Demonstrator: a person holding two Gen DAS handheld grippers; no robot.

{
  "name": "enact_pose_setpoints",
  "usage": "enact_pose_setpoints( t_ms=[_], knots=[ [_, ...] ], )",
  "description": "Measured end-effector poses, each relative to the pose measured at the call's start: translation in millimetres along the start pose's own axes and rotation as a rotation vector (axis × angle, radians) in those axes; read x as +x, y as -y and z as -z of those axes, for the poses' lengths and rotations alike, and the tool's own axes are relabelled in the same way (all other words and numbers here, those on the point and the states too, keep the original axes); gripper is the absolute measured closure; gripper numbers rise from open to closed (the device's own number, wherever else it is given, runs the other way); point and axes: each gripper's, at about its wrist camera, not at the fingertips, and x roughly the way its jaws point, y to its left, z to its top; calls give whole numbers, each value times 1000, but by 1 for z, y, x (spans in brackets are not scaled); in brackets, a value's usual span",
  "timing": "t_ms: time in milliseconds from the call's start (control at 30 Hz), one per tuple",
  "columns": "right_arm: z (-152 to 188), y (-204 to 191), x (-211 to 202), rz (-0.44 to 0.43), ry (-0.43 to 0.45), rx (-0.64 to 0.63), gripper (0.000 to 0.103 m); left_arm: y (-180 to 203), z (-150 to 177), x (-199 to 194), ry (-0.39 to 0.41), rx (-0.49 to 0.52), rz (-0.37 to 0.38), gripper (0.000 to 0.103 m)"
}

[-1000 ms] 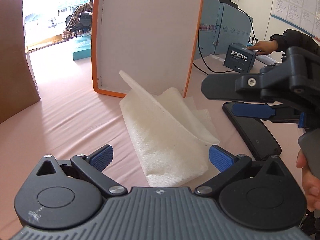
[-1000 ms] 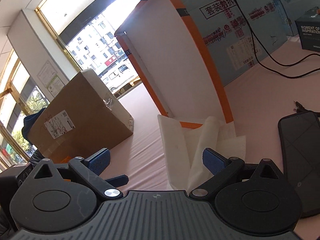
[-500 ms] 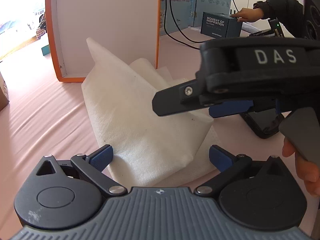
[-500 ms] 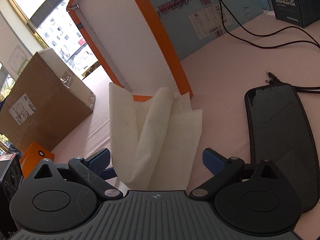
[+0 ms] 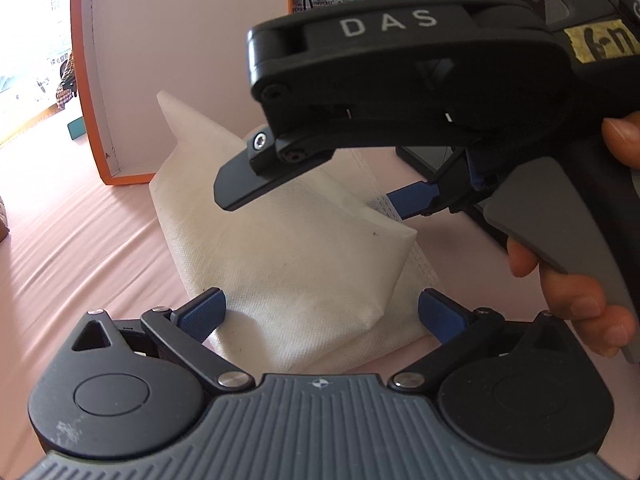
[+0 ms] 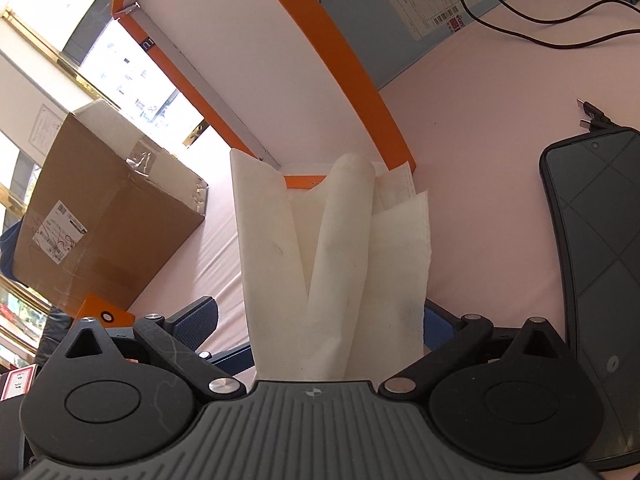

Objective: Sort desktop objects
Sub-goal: 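Close the left gripper on the edge of the white bag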

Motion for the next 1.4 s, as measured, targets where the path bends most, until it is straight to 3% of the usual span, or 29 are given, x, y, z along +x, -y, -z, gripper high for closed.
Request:
enact_pose_setpoints(
  t_ms=[133,233,267,300,333,367,600,933,1100,1167,1200,1267,1300,1367,1400],
  knots=[
    [-1,-3,5,11,11,-11,5,-2,2,-3,3,-4,10,0],
    [-1,-2,7,26,18,-26,26,-4,3,-6,0,-6,12,0],
    [-1,-1,7,29,19,-23,40,-4,3,-7,-1,-6,11,0],
    [-1,1,8,33,18,-19,71,-5,3,-8,-3,-7,10,0],
    [-1,3,8,37,14,-14,91,-5,3,-9,-4,-8,10,0],
    [-1,6,9,36,11,-9,98,-6,3,-9,-4,-10,13,0],
    [2,9,8,18,25,-23,99,-14,2,-13,-30,-61,6,0],
    [1,22,10,-9,36,24,99,-64,-9,2,-43,-355,78,0],
    [1,26,12,-20,36,48,98,-60,-8,-4,-25,-380,65,1],
    [1,26,12,-20,37,49,98,-58,-6,-7,-8,-376,54,15],
    [1,26,12,-19,37,49,98,-56,-7,-7,-6,-365,49,32],
    [0,26,12,-17,36,51,98,-52,-6,-8,-11,-331,-7,54],
    [0,26,12,-15,37,54,97,-49,-6,-8,-15,-311,-44,73],
    [0,27,11,-13,47,65,91,-49,-6,-8,-16,-301,-73,78],
    [-1,27,9,-17,57,70,79,-50,-6,-8,-15,-305,-72,80]
  ],
)
